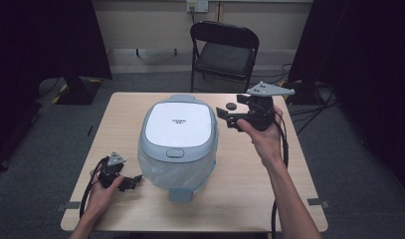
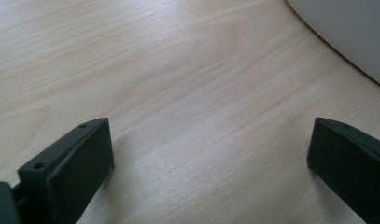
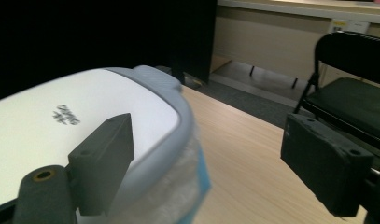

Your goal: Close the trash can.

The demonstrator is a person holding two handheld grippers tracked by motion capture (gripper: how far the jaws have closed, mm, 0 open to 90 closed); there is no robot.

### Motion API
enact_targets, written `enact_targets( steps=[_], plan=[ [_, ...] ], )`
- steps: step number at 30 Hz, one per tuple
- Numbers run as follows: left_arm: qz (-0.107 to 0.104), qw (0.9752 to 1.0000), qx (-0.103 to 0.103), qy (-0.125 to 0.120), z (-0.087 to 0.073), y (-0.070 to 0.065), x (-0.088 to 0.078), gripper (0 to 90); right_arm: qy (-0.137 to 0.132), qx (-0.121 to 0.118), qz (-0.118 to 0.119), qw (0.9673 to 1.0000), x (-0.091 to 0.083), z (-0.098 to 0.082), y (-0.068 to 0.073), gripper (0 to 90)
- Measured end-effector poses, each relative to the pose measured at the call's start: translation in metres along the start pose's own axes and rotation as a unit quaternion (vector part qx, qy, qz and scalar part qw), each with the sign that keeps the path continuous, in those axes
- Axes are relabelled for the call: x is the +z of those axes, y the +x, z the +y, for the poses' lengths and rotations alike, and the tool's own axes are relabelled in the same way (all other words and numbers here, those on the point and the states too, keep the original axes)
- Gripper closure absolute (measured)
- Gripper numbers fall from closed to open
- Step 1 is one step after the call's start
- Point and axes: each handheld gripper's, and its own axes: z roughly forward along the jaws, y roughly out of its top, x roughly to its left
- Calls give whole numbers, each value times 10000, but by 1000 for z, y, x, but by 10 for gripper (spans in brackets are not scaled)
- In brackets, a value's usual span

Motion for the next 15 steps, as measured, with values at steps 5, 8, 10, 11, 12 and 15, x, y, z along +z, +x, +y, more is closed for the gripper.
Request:
enact_targets(
  steps=[5,8,10,11,12,15],
  plan=[
    [-2,10000,1,-1,0,0,0,0,90,153,-317,9993,-8,-14,-14,162],
    [-6,10000,5,-1,0,0,0,0,130,250,-433,9987,-11,-26,-22,160],
    [-15,10000,10,-5,0,0,0,0,134,281,-485,9983,-12,-30,-24,158],
    [-15,10000,14,-4,0,0,0,0,157,312,-502,9981,-14,-34,-27,153],
    [-21,10000,15,-5,0,0,0,0,173,341,-562,9977,-16,-39,-29,152],
    [-29,10000,19,5,0,1,0,0,305,415,-611,9968,-18,-50,-34,154]
  ],
)
